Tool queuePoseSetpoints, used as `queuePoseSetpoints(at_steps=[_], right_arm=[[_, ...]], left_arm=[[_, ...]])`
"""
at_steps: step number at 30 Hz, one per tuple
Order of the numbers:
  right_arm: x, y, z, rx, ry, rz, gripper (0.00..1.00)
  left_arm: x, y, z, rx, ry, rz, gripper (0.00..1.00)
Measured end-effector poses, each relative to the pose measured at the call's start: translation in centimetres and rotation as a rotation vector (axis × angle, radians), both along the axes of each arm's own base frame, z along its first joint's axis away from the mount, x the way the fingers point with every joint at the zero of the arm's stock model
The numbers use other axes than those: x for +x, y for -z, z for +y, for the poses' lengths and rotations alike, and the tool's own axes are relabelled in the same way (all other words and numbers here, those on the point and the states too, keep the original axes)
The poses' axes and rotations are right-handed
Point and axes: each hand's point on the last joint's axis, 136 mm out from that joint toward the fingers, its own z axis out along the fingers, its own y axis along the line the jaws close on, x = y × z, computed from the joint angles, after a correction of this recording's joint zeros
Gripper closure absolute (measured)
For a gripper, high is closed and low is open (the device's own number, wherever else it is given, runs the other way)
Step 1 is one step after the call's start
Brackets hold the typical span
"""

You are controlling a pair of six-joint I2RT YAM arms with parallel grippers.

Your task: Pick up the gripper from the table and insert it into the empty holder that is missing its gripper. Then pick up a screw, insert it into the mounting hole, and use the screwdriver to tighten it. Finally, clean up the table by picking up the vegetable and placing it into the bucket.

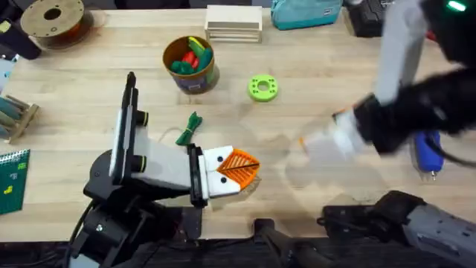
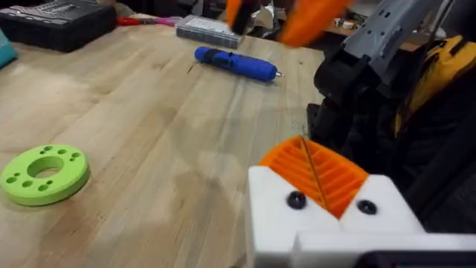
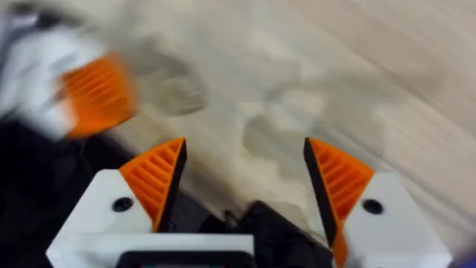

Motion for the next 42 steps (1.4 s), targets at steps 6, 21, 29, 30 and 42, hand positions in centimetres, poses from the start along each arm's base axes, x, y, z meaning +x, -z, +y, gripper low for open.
queuePoseSetpoints(at_steps=[6, 21, 29, 30, 42], right_arm=[[6.2, 3.3, -7.3, -0.145, 0.387, 0.1, 0.061], [8.5, 3.4, -27.2, -0.275, 0.896, -0.012, 0.061], [7.5, 6.0, -30.8, -0.379, 0.695, 0.061, 0.027], [7.6, 6.5, -30.9, -0.384, 0.658, 0.074, 0.024], [7.4, 13.3, -33.2, -0.372, 0.47, 0.277, 0.022]], left_arm=[[0.0, 0.0, 0.0, 0.0, 0.0, 0.0, 0.988], [0.1, 0.0, 0.0, 0.0, -0.005, -0.001, 0.988], [0.5, 0.0, 0.1, 0.001, -0.028, -0.003, 0.988], [0.5, 0.0, 0.1, 0.001, -0.029, -0.003, 0.988], [0.5, 0.0, 0.1, 0.001, -0.031, -0.004, 0.988]])
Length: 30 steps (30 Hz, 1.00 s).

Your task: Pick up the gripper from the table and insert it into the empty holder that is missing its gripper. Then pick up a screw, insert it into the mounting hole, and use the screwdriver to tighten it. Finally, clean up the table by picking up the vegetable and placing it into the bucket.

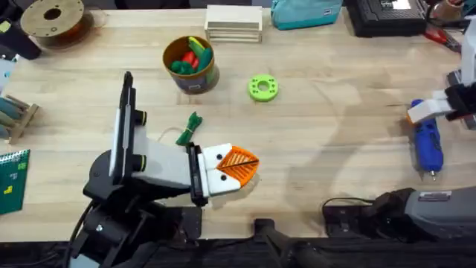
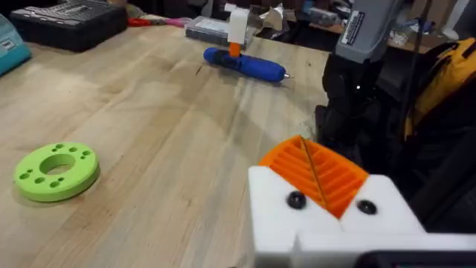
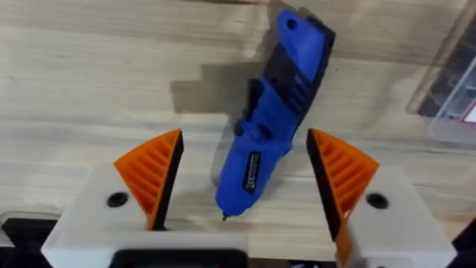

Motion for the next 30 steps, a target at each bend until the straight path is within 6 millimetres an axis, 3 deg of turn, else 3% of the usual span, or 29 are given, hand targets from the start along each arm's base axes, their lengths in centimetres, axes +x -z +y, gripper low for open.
queuePoseSetpoints(at_steps=[8, 11, 24, 30], right_arm=[[0.9, 2.7, -2.5, 0.027, 0.069, -0.035, 0.021], [2.0, 2.9, -2.8, 0.029, 0.069, -0.079, 0.014], [2.3, 5.3, -2.9, 0.067, 0.09, -0.049, 0.012], [2.5, 5.9, -3.2, 0.063, 0.098, -0.046, 0.118]], left_arm=[[0.0, 0.0, 0.0, 0.0, 0.0, 0.0, 0.988], [0.0, 0.0, 0.0, 0.0, 0.0, 0.0, 0.988], [0.0, 0.0, 0.0, 0.0, 0.0, 0.0, 0.988], [0.0, 0.0, 0.0, 0.0, 0.0, 0.0, 0.988]])
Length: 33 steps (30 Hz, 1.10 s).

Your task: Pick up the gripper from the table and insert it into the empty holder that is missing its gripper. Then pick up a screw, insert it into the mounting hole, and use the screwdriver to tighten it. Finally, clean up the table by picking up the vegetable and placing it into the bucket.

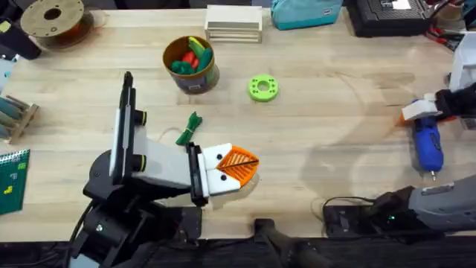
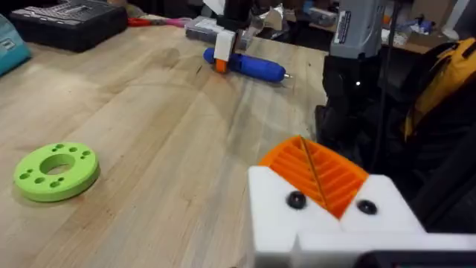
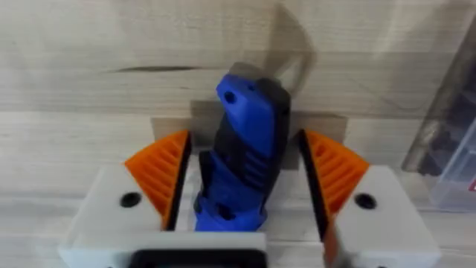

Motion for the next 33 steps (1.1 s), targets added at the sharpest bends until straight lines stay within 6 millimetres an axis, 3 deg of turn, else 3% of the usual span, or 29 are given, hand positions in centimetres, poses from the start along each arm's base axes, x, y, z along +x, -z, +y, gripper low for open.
queuePoseSetpoints(at_steps=[2, 9, 17, 21, 28, 33], right_arm=[[0.0, 0.0, -0.1, -0.004, 0.002, -0.002, 0.256], [-0.1, 0.1, 0.0, 0.007, 0.01, 0.004, 0.953], [-0.3, -0.1, 0.3, 0.014, 0.018, 0.009, 0.97], [-0.1, -1.4, 0.4, 0.001, 0.059, -0.03, 0.97], [1.4, -7.4, 1.5, -0.031, 0.12, -0.226, 0.97], [3.3, -12.8, 3.8, -0.047, 0.096, -0.423, 0.97]], left_arm=[[0.0, 0.0, 0.0, 0.0, 0.0, 0.0, 0.988], [0.0, 0.0, 0.0, 0.0, 0.0, 0.0, 0.988], [0.0, 0.0, 0.0, 0.0, 0.0, 0.0, 0.988], [0.0, 0.0, 0.0, 0.0, 0.0, 0.0, 0.988], [0.0, 0.0, 0.0, 0.0, 0.0, 0.0, 0.988], [0.0, 0.0, 0.0, 0.0, 0.0, 0.0, 0.988]])
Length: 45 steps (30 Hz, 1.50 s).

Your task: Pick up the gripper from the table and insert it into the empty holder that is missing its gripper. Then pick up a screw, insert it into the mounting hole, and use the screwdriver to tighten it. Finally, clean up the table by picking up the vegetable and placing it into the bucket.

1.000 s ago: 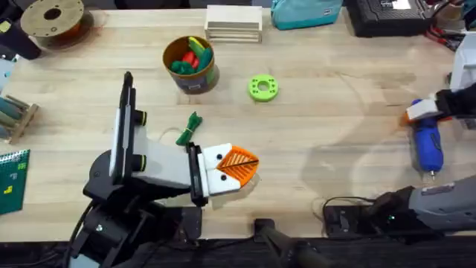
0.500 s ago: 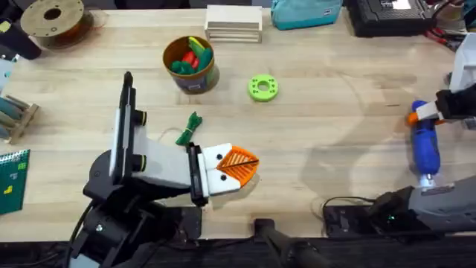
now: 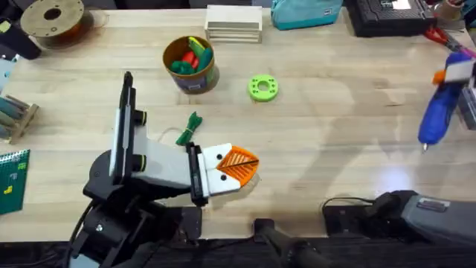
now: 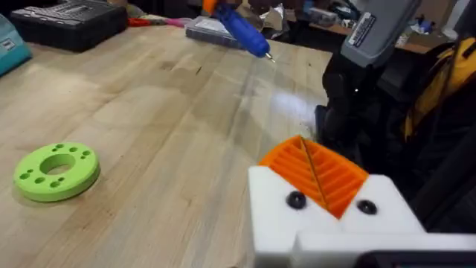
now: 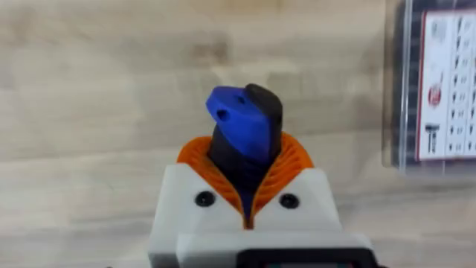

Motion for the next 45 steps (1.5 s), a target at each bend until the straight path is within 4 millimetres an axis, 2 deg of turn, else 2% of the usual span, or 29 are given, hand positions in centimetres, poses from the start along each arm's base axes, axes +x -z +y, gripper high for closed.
queuePoseSetpoints(at_steps=[4, 9, 13, 19, 25, 29, 35, 36, 39, 40, 45], right_arm=[[1.6, -4.0, 2.9, 0.02, -0.044, -0.16, 0.97], [3.2, -7.0, 7.2, 0.072, -0.164, -0.289, 0.97], [3.6, -8.3, 10.5, 0.13, -0.261, -0.361, 0.97], [3.0, -9.5, 14.3, 0.167, -0.371, -0.512, 0.97], [3.0, -11.8, 19.0, 0.181, -0.486, -0.755, 0.97], [3.0, -14.1, 23.2, 0.245, -0.586, -0.95, 0.97], [0.8, -17.2, 29.9, 0.453, -0.749, -1.162, 0.97], [-1.1, -18.0, 33.4, 0.579, -0.831, -1.175, 0.97], [-2.7, -18.6, 36.4, 0.675, -0.897, -1.169, 0.97], [-4.3, -19.6, 38.8, 0.742, -0.954, -1.196, 0.97], [-7.2, -21.8, 41.3, 0.831, -1.025, -1.269, 0.97]], left_arm=[[0.0, 0.0, 0.0, 0.0, 0.0, 0.0, 0.988], [0.0, 0.0, 0.0, 0.0, 0.0, 0.0, 0.988], [0.0, 0.0, 0.0, 0.0, 0.0, 0.0, 0.988], [0.0, 0.0, 0.0, 0.0, 0.0, 0.0, 0.988], [0.0, 0.0, 0.0, 0.0, 0.0, 0.0, 0.988], [0.0, 0.0, 0.0, 0.0, 0.0, 0.0, 0.988], [0.0, 0.0, 0.0, 0.0, 0.0, 0.0, 0.988], [0.0, 0.0, 0.0, 0.0, 0.0, 0.0, 0.988], [0.0, 0.0, 0.0, 0.0, 0.0, 0.0, 0.988], [0.0, 0.0, 0.0, 0.0, 0.0, 0.0, 0.988], [0.0, 0.0, 0.0, 0.0, 0.0, 0.0, 0.988]])
